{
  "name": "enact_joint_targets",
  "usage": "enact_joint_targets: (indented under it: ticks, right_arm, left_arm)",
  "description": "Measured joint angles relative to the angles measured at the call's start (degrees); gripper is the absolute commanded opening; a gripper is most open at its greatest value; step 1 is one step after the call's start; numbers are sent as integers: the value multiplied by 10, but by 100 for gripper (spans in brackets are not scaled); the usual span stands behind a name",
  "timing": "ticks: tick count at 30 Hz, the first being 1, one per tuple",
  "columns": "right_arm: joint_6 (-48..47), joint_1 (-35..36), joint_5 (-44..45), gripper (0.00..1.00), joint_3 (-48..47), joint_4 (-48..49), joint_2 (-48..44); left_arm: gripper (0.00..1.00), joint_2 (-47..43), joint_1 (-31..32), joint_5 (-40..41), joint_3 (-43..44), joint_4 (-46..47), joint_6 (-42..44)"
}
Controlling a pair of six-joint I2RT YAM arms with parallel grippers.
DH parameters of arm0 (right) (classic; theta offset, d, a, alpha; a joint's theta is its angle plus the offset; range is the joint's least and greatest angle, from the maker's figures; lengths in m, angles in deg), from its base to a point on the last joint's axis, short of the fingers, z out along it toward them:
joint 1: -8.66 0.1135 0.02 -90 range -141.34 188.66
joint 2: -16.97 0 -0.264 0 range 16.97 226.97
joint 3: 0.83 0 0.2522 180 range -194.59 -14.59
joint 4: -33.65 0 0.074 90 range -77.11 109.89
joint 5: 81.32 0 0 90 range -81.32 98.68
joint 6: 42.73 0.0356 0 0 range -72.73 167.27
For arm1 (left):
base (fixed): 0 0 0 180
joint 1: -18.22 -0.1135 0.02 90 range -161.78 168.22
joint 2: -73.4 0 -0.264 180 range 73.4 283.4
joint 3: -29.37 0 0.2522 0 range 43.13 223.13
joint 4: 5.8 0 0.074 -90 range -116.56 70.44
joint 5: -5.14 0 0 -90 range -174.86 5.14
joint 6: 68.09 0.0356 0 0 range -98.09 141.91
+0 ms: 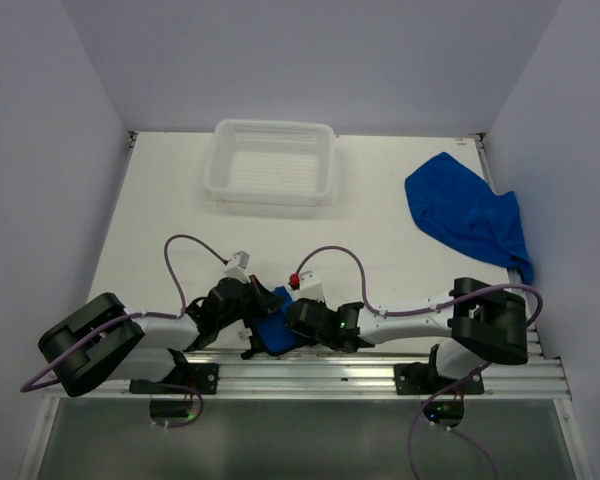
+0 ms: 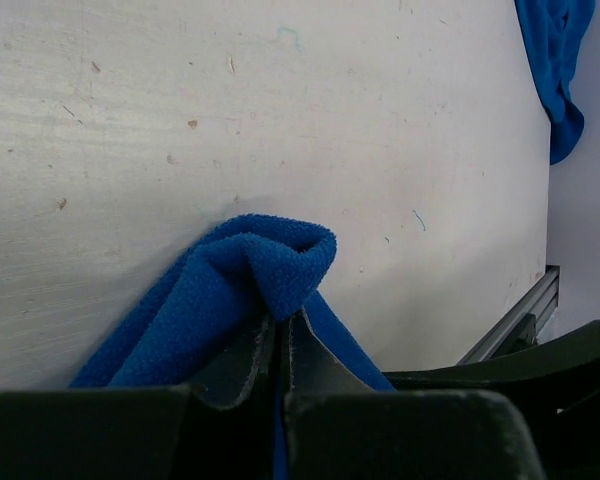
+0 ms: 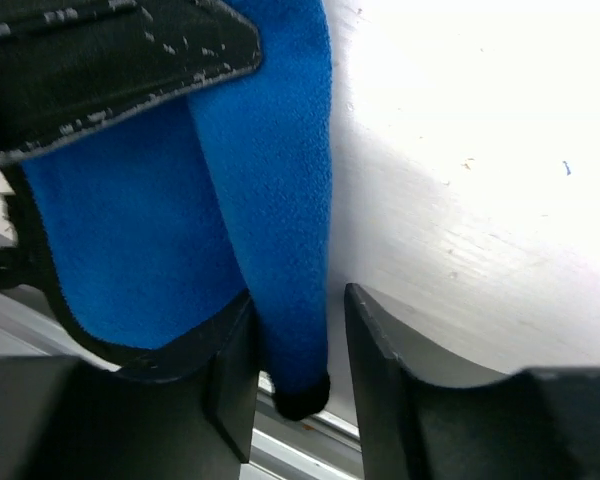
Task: Roll the towels
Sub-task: Roll the towel
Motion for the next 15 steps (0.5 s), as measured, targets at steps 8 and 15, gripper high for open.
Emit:
enact_joint_targets:
  ticks: [8,15]
  right_arm:
    - [-24,6,-2,75,14,-24,-38]
    - [-13,-58,-72,64,84,31,-144]
  left_arm:
    - [0,0,0,5,2,-7,0]
    - [0,-2,0,8,-15,12,-1]
